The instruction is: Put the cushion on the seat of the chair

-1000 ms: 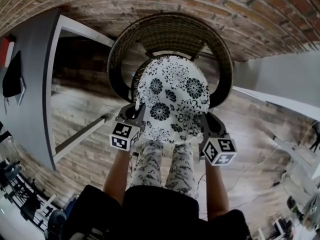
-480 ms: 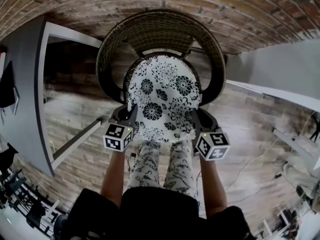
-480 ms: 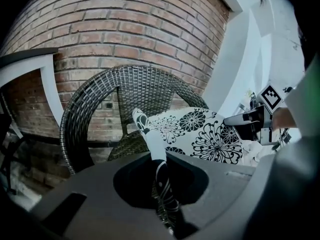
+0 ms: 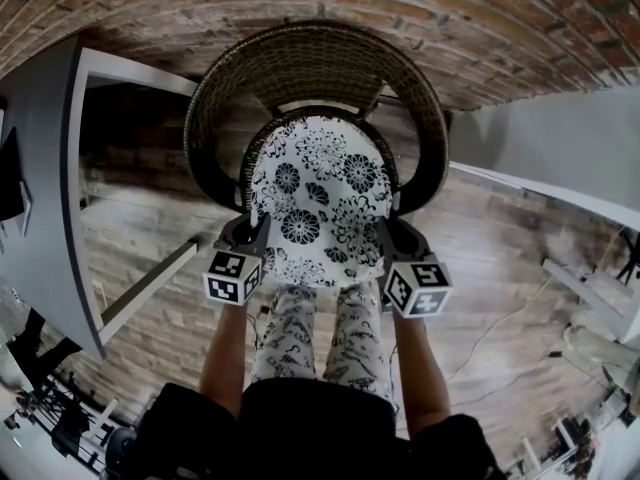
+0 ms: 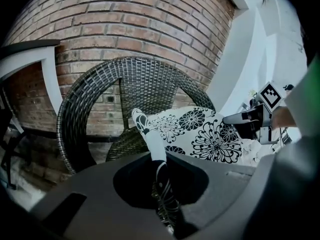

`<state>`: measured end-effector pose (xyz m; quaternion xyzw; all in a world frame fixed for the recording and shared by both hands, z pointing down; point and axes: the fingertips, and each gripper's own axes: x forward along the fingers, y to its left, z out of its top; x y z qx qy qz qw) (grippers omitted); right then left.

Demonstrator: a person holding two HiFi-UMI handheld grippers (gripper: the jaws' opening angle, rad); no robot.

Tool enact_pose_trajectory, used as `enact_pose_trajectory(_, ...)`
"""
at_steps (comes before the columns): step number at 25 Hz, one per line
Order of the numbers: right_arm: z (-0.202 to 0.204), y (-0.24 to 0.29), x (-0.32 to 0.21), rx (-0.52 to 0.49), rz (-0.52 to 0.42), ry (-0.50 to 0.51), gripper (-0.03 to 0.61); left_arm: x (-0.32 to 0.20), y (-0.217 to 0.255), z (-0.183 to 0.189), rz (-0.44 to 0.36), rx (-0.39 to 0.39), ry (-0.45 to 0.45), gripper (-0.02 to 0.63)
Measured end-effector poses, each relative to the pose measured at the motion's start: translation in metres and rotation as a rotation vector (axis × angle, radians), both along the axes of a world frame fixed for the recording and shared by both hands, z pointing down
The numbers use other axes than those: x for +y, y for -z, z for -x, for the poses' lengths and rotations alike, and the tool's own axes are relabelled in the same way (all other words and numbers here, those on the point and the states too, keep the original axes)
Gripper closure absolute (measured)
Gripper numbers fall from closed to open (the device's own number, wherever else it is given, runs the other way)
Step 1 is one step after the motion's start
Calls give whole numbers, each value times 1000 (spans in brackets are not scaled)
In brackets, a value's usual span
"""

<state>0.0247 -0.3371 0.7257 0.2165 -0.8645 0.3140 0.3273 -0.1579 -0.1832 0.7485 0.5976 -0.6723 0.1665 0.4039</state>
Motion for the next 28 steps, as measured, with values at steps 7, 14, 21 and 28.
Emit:
enact_pose_trajectory(7,6,-17,-5,23,16,-2,548,-4,-14,7,20,6,-3,601)
enact_pose_trajectory(14,4,-31,-18,47,33,-14,548,-15,-26,6,34,18,6,601)
enact_pose_trajectory(21,4,-47,-28,93,39,-4,548,-25,-40,4,60,28,7,601)
enact_pose_trajectory(28,5,-59,-36,123,47,-19,546,-32,-50,6,79,25,-2,601)
